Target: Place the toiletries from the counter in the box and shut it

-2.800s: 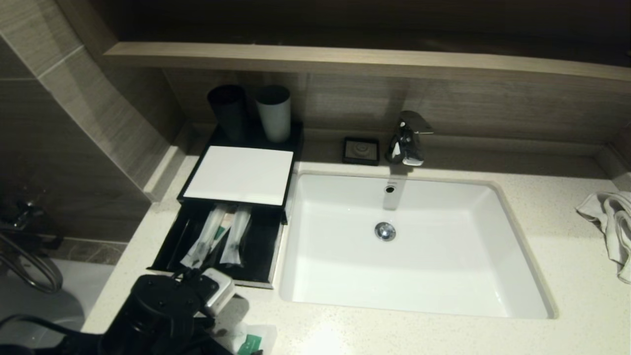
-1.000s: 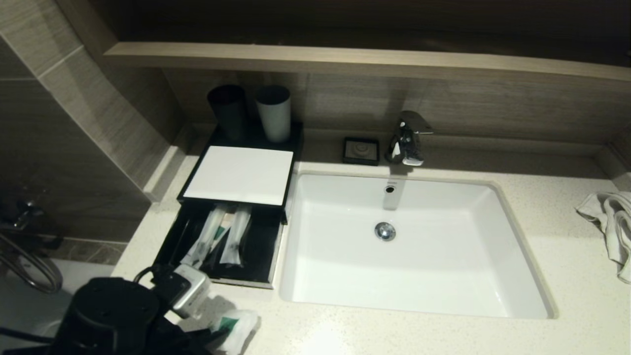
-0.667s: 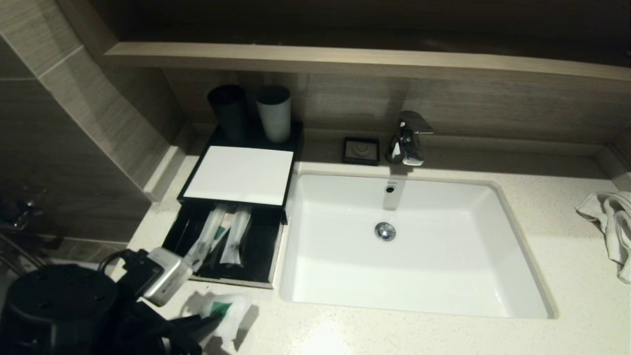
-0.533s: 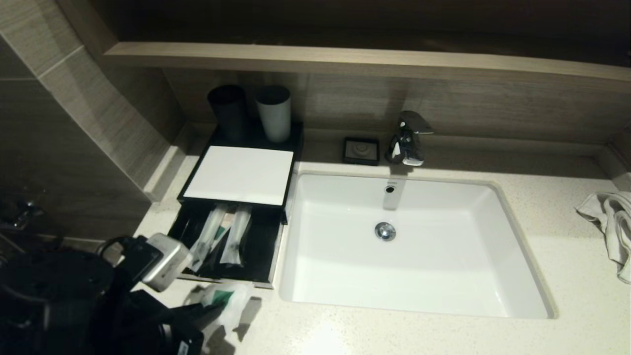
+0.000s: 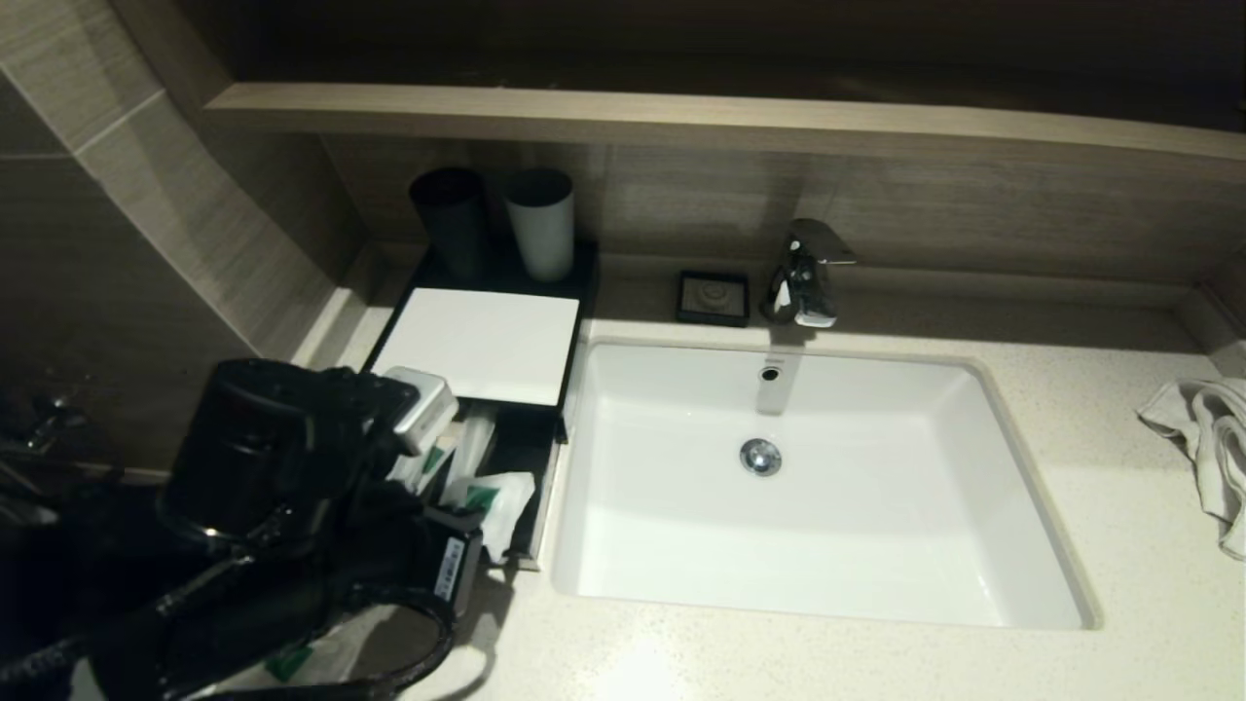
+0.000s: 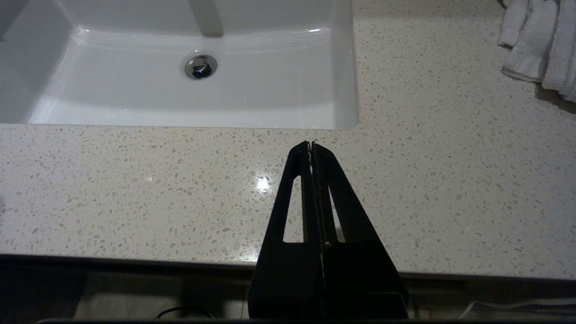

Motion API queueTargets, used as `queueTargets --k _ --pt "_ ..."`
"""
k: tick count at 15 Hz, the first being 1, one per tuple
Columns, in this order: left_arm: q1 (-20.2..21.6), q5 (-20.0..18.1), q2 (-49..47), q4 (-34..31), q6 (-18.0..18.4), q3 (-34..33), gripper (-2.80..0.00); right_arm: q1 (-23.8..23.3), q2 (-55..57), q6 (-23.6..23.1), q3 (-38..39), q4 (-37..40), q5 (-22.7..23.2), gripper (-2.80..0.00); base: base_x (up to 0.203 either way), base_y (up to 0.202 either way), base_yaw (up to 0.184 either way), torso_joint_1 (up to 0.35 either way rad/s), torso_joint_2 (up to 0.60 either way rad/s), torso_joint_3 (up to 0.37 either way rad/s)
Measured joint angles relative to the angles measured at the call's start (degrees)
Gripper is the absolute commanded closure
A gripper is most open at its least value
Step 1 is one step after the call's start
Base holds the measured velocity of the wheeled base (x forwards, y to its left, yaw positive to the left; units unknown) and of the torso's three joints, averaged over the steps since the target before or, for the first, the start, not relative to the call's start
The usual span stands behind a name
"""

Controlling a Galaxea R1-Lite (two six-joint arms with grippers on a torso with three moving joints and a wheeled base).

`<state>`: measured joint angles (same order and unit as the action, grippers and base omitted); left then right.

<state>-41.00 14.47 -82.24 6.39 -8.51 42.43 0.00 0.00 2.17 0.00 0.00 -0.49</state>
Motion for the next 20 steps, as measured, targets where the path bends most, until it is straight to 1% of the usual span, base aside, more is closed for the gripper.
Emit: queueTargets --k 4,8,12,20 --pt "1.8 0.1 -5.5 -0.1 -0.1 4.6 0.00 0.0 0.0 0.0 0.0 0.0 0.0 0.00 0.000 0.000 0.000 0.000 0.00 0.000" --pt "3.5 0.2 -9.0 -2.1 -0.1 7.5 0.00 0.0 0.0 0.0 0.0 0.0 0.0 0.00 0.000 0.000 0.000 0.000 0.00 0.000" --pt "5.3 0.2 -11.0 -2.9 -0.1 9.2 0.00 0.0 0.0 0.0 0.0 0.0 0.0 0.00 0.000 0.000 0.000 0.000 0.00 0.000" --pt "6.2 0.2 -14.0 -2.4 -0.1 11.7 0.00 0.0 0.0 0.0 0.0 0.0 0.0 0.00 0.000 0.000 0.000 0.000 0.00 0.000"
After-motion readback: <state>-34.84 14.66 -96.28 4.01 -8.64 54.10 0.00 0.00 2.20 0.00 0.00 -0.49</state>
